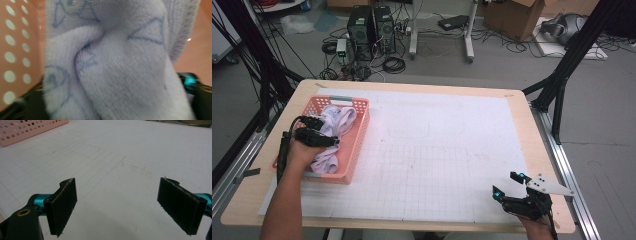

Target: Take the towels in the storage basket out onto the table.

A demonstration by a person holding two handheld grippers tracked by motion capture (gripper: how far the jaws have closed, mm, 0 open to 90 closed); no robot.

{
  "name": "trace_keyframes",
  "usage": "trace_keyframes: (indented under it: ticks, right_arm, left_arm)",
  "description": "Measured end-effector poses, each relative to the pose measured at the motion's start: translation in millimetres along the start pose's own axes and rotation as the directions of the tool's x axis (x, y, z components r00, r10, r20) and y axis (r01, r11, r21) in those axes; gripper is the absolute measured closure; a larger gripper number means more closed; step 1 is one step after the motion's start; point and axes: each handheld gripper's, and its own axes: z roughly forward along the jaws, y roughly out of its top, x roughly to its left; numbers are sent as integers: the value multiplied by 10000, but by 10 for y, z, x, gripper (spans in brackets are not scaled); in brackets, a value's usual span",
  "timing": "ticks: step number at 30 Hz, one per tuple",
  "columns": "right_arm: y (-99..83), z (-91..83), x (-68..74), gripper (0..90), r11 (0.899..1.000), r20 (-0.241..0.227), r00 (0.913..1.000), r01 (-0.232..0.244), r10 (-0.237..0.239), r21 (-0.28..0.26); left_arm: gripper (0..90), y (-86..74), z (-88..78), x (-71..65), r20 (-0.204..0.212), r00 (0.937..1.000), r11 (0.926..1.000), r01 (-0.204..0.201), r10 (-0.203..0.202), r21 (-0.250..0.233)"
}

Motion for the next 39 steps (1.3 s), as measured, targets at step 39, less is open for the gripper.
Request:
trace_keyframes:
  ticks: [39]
  right_arm:
    - [18,-41,-43,147,9992,116,9997,-223,227,-346]
  left_arm:
    - [561,174,-1080,80,3218,9453,6907,1985,524,-6954]
